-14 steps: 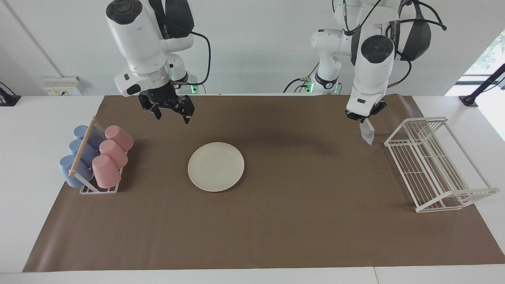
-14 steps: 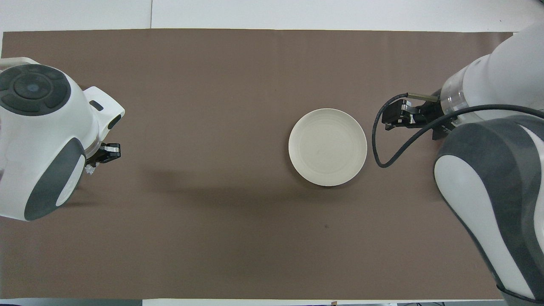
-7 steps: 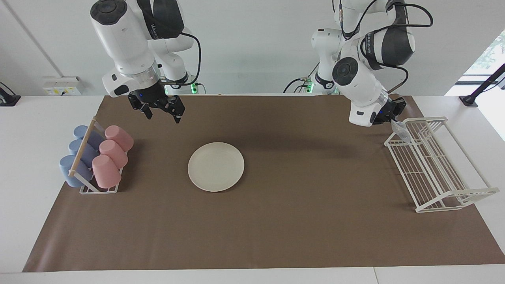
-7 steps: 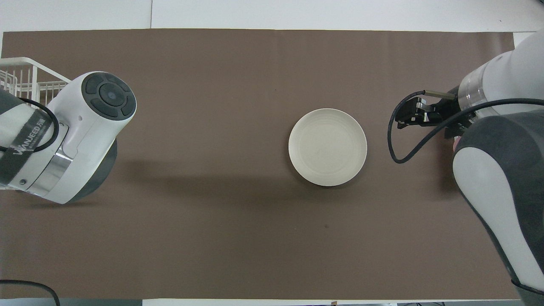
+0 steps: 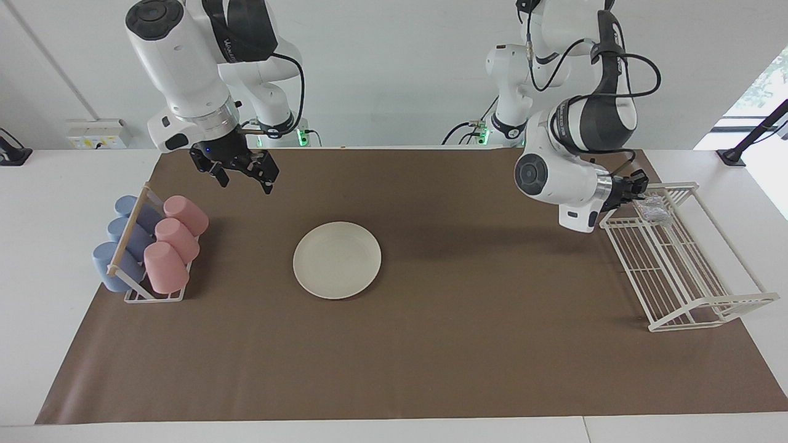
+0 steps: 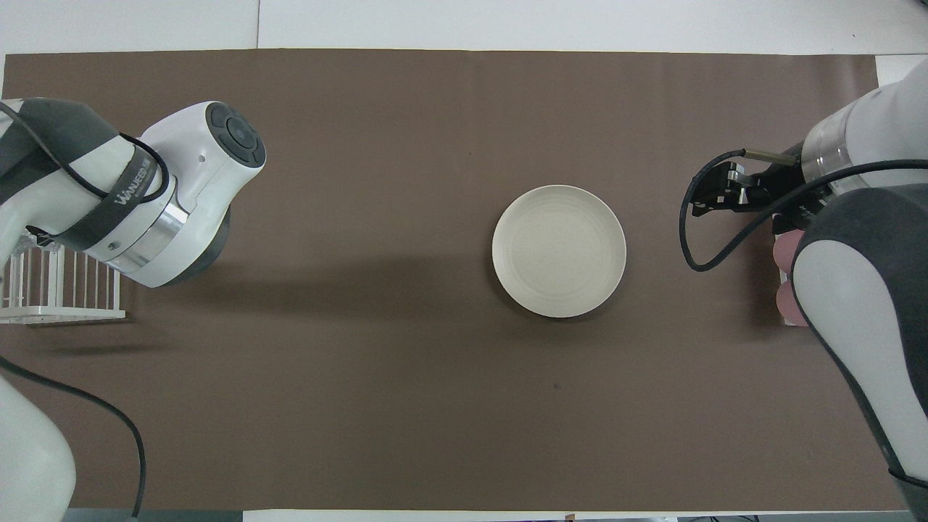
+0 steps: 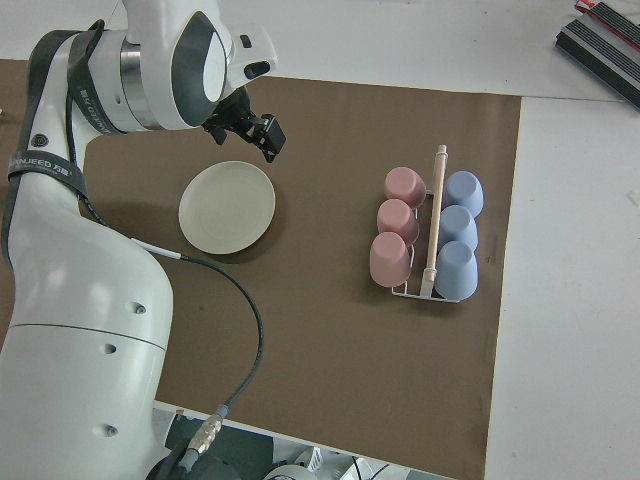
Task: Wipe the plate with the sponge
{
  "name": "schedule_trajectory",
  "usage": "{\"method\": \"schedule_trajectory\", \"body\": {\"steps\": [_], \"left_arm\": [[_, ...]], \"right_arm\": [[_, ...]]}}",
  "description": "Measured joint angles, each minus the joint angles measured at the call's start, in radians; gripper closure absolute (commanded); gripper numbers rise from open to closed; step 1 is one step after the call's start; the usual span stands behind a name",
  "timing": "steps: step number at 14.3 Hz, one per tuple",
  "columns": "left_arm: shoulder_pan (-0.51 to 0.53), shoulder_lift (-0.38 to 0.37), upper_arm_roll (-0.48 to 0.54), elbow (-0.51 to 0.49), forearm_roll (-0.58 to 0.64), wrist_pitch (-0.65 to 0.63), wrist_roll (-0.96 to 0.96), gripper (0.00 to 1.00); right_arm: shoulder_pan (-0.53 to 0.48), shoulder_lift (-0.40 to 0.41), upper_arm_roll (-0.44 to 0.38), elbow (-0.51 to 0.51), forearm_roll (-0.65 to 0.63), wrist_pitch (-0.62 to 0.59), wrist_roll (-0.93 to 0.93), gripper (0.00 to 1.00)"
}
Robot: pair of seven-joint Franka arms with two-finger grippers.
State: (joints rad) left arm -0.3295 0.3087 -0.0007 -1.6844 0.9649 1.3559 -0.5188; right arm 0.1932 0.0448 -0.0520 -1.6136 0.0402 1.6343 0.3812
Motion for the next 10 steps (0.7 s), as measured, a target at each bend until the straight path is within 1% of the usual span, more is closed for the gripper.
{"method": "schedule_trajectory", "body": {"steps": [2, 4, 7, 10], "left_arm": [[0.018, 0.081, 0.005, 0.064, 0.05, -0.015, -0.012, 1.0], [0.048, 0.121, 0.005, 0.093, 0.093, -0.008, -0.012, 1.0], [0.078, 0.127, 0.005, 0.1, 0.089, 0.02, -0.031, 1.0], [0.085, 0.129, 0.003, 0.092, 0.064, 0.062, -0.077, 1.0]], "right_arm": [[0.0, 0.0, 0.0, 0.0, 0.0, 0.0, 0.0, 0.0], [0.0, 0.0, 0.0, 0.0, 0.0, 0.0, 0.0, 0.0], [-0.008, 0.0, -0.001, 0.0, 0.0, 0.0, -0.018, 0.0], [-0.055, -0.002, -0.001, 0.0, -0.001, -0.002, -0.114, 0.0]]}}
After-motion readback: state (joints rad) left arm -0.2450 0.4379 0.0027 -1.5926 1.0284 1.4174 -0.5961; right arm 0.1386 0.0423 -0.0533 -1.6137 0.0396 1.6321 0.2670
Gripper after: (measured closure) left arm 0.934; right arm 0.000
